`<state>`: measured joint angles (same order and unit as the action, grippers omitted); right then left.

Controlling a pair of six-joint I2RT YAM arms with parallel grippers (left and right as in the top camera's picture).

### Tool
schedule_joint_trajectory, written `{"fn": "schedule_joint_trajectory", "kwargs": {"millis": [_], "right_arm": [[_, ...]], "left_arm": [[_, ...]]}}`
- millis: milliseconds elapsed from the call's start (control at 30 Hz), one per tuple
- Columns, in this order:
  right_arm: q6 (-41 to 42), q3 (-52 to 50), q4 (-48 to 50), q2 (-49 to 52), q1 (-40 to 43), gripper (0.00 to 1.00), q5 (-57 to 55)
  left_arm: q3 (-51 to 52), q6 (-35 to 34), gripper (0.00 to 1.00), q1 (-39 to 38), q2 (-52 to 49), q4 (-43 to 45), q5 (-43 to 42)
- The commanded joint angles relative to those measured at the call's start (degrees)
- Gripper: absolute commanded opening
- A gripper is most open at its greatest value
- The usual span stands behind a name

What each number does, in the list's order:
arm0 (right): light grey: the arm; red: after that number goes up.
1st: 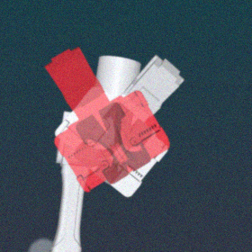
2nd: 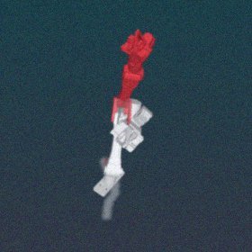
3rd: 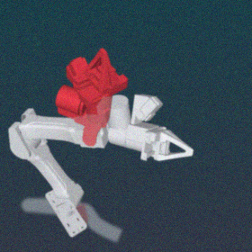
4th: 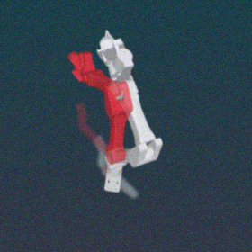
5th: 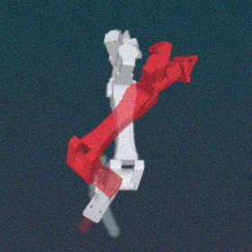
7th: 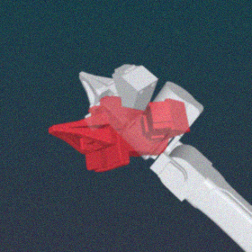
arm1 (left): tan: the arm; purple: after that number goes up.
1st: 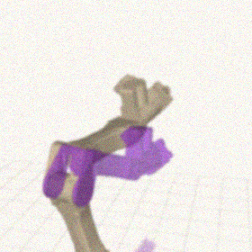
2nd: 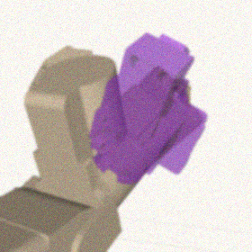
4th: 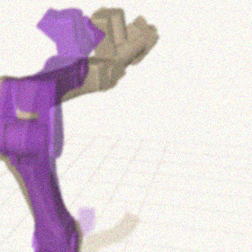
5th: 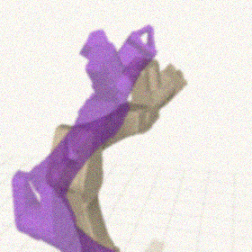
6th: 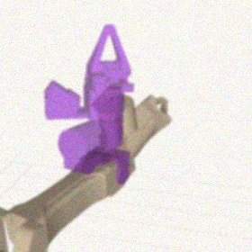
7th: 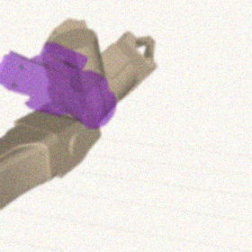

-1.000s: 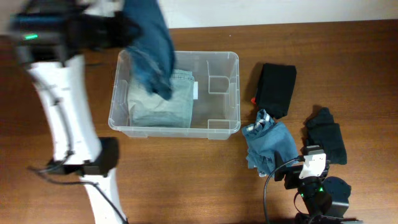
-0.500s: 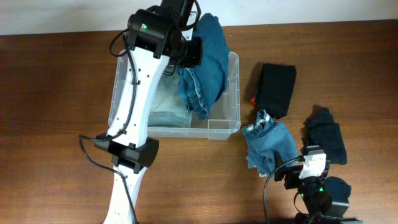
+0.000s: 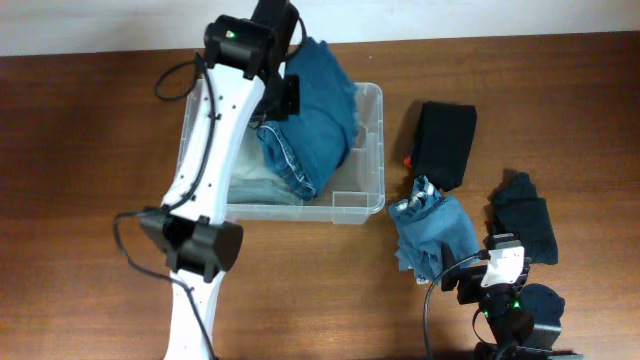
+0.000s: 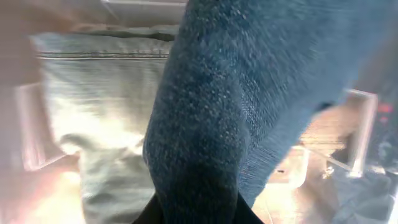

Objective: Pack container
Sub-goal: 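Lower the dark-blue jeans into the container on top of grey jeans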

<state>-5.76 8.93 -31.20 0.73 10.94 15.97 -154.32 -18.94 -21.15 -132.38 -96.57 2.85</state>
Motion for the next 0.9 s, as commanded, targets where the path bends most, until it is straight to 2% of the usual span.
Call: {"fn": "schedule_joint_trajectory", "kwargs": {"millis": [0,100,233,333,467,700,867], "right_arm": [[0.5,-0.3,0.0,-0.3,0.3,0.98,0.1],[0.5,-0.3,0.0,-0.3,0.3,0.98,0.1],[0.5,-0.3,0.0,-0.3,0.3,0.98,0.1],[0.5,-0.3,0.0,-0.3,0.3,0.98,0.1],[0.5,-0.3,0.0,-0.3,0.3,0.98,0.1],[0.5,-0.3,0.0,-0.3,0.3,0.98,0.1],[0.5,-0.3,0.0,-0.3,0.3,0.98,0.1]], "left_arm": [[2.1,-3.0,0.01,1.2,13.1,-0.2,6.1],[8.4,-7.4,0.00,2.5,15.9,-0.1,6.0],[25.6,-13.9,0.01,5.0,16.4,0.1,4.0],[34.4,-14.4,0.01,5.0,16.4,3.4,3.6],[32.6,-11.5,0.00,2.0,17.8,10.1,-2.4],[21.4,-11.0,0.00,-7.8,20.2,19.3,-2.5],[21.3,-11.0,0.00,-10.2,20.1,22.3,-2.5]]}}
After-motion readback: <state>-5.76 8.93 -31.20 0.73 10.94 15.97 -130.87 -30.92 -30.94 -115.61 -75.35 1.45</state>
